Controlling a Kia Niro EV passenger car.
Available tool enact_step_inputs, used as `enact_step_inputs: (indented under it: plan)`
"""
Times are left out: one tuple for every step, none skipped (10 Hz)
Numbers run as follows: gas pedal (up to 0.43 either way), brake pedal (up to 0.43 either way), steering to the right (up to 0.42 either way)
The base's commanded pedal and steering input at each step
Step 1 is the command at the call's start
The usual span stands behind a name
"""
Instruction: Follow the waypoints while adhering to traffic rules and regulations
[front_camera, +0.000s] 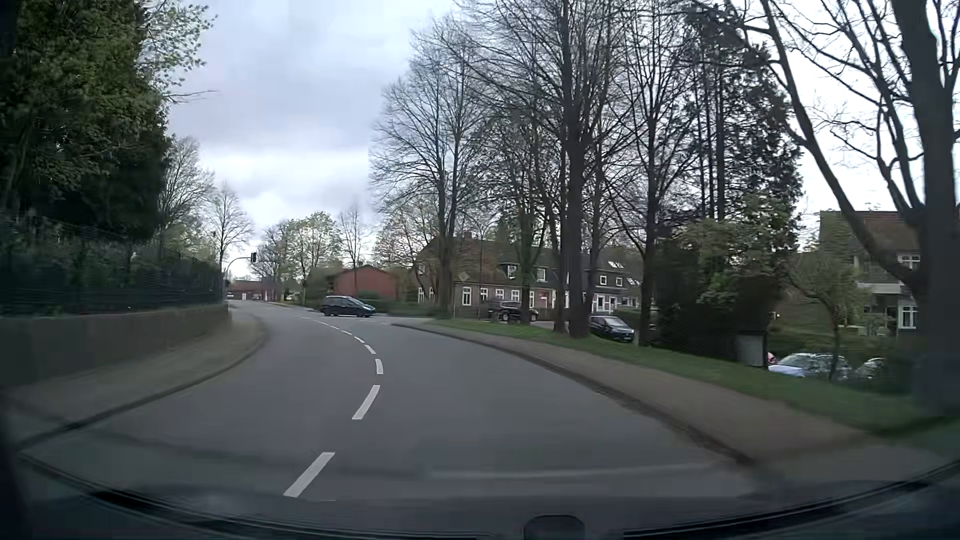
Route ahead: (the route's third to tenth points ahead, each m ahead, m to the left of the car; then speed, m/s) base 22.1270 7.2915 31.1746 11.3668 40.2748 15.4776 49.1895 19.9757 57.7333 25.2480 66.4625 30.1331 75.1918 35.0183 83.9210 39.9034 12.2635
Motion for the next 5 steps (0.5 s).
enact_step_inputs:
  plan:
    - [0.177, 0.0, -0.063]
    - [0.177, 0.006, -0.066]
    - [0.177, 0.0, -0.07]
    - [0.177, 0.006, -0.071]
    - [0.177, 0.0, -0.072]
